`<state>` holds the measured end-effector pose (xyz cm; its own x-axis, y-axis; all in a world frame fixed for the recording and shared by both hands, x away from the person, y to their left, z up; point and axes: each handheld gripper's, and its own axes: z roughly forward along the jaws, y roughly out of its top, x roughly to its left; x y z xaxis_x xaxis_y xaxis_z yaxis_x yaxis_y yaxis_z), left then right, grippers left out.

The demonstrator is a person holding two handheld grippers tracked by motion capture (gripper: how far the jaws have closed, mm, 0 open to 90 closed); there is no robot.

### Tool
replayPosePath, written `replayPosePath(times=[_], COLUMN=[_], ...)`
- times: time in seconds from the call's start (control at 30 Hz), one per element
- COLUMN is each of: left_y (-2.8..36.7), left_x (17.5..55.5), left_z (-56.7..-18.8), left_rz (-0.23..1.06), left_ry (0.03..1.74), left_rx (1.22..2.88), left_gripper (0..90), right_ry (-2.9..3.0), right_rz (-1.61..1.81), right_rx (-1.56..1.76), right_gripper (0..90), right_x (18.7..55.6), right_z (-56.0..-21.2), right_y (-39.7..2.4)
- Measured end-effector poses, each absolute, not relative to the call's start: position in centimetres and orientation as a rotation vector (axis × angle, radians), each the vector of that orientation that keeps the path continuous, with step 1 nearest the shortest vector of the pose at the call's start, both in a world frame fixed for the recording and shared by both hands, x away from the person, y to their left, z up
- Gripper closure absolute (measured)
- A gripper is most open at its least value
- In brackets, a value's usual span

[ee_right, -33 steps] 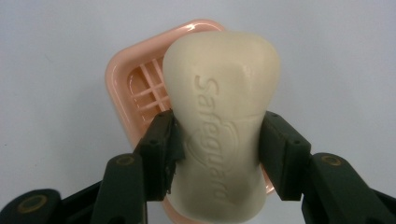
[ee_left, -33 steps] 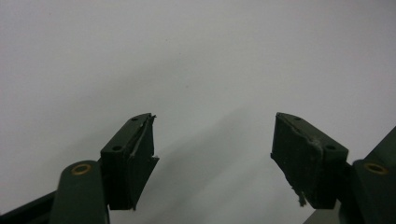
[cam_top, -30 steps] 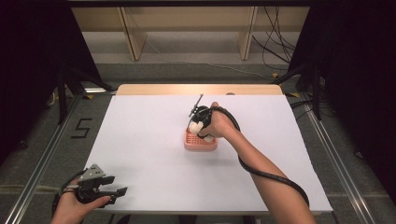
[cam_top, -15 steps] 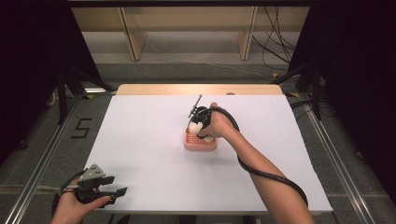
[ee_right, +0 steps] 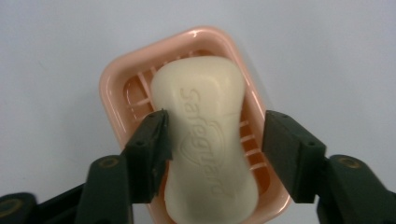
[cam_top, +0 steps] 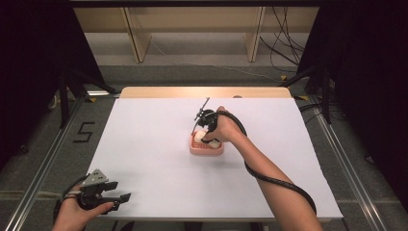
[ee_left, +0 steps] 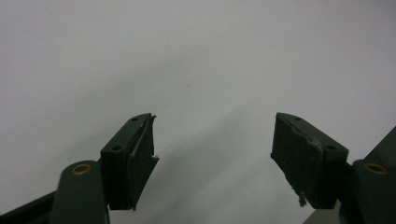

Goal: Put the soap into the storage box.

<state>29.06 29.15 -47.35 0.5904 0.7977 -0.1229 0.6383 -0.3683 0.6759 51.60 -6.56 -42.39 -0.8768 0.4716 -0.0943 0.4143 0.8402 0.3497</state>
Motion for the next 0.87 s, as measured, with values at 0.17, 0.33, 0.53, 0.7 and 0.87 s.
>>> replayPosePath(times=[0.17,0.33,0.53,0.7,0.87], left_y=[29.1,29.1,29.1,29.1,29.0], left_x=[29.1,29.1,29.1,29.1,29.2], left_z=[-47.3,-47.3,-47.4,-47.4,-47.4], left_rz=[0.298,0.298,0.300,0.301,0.279], left_ry=[1.133,1.132,1.140,1.140,1.133], left_rx=[2.127,2.127,2.123,2.116,2.133], left_gripper=[29.4,29.4,29.4,29.2,28.9], right_ry=[2.833,2.785,2.718,2.690,2.661], right_rz=[0.527,0.603,0.724,0.790,0.765], right_rx=[0.706,0.737,0.856,1.007,1.113], right_gripper=[34.9,34.2,41.4,55.8,56.3], right_x=[51.2,50.2,47.8,43.5,38.2], right_z=[-41.6,-41.0,-40.7,-41.7,-43.7], right_y=[-6.8,-7.9,-10.4,-14.1,-17.8])
